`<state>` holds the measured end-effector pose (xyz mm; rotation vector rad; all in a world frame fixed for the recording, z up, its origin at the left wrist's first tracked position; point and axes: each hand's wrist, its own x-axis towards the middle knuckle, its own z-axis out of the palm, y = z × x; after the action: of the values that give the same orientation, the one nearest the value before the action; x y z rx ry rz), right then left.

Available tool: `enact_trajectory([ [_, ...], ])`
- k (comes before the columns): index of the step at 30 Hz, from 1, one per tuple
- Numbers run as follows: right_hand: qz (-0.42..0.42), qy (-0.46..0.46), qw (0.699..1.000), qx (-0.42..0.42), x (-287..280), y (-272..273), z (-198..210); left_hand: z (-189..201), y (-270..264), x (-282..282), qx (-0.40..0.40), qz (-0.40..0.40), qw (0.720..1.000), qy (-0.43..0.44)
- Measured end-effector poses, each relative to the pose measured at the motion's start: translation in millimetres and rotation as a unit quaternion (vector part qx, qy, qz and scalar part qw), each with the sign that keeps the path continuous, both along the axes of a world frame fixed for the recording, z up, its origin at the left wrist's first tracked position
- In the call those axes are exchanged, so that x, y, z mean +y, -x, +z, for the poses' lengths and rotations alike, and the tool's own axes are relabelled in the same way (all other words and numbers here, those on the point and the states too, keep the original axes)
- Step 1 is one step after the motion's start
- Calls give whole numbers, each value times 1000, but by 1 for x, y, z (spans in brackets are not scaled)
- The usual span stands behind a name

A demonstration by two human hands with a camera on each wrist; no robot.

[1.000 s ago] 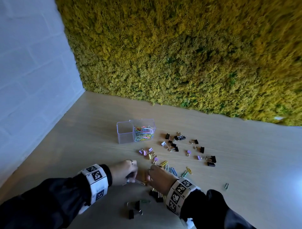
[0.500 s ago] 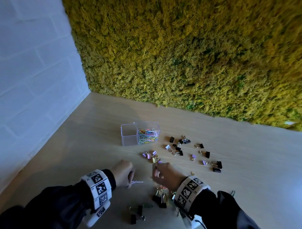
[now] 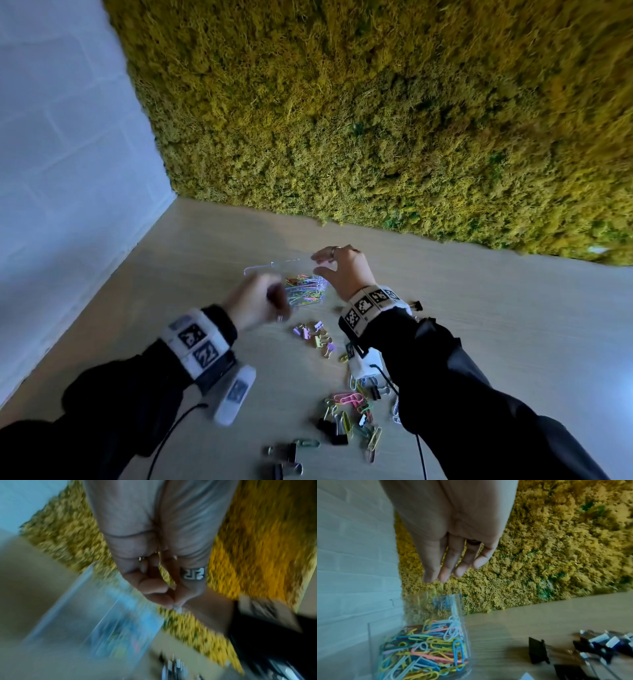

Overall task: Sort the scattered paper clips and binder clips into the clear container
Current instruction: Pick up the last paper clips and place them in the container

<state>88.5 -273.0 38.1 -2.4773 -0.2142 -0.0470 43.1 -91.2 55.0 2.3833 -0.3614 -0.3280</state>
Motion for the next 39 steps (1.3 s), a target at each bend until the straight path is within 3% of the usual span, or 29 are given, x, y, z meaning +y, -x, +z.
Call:
enact_trajectory([
  [2, -30, -7, 1000, 7, -9, 2, -2, 17, -21, -13, -75, 53, 995, 41],
  [4, -42, -7, 999, 11, -19, 9, -1, 24, -34, -25, -116, 53, 992, 23],
  [8, -32, -57, 998, 14, -32, 43, 0, 5, -53, -38, -94, 11, 993, -67],
  [11, 67, -58, 992, 94, -42, 78, -2, -10, -52, -33, -74, -5, 993, -94],
  [14, 194, -2, 955, 225, -49, 110, -14, -15, -35, -30, -99, -32, 985, -140],
  [17, 254, 109, 929, 246, -46, 138, -30, -20, -7, -22, -158, -64, 983, -73],
  [19, 271, 195, 917, 217, -41, 151, -41, -23, 19, -16, -121, -120, 985, -29],
  [21, 276, 254, 908, 188, -36, 159, -49, -24, 48, -12, -14, -208, 976, -70],
  [25, 267, 259, 909, 188, -37, 164, -48, -34, 89, -15, 95, -319, 931, -149],
  [29, 260, 243, 917, 180, -36, 169, -47, -45, 111, -23, 128, -327, 903, -249],
  [39, 210, 213, 938, 178, -26, 173, -49, -49, 100, 4, 83, -251, 934, -240],
])
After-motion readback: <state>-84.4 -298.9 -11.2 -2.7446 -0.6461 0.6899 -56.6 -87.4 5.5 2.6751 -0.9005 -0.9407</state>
